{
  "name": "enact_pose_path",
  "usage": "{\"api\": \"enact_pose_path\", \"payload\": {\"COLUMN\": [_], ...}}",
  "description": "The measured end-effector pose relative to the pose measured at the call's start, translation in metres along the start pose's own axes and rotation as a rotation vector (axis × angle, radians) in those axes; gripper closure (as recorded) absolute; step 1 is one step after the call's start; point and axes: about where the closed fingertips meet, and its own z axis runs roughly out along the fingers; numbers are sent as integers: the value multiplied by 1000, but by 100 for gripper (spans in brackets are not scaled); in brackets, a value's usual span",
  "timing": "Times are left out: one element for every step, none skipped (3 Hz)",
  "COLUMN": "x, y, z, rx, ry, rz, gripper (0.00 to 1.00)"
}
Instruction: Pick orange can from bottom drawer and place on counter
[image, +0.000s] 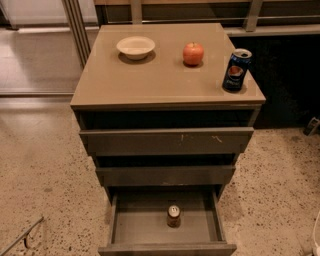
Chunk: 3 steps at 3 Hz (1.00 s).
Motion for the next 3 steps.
{"api": "enact_pose_path", "payload": {"x": [19, 39, 39], "y": [10, 27, 27], "z": [22, 33, 33], "rx": [-2, -60, -60], "ry": [158, 251, 251], "rz": [26, 87, 87], "gripper": [0, 0, 0]}}
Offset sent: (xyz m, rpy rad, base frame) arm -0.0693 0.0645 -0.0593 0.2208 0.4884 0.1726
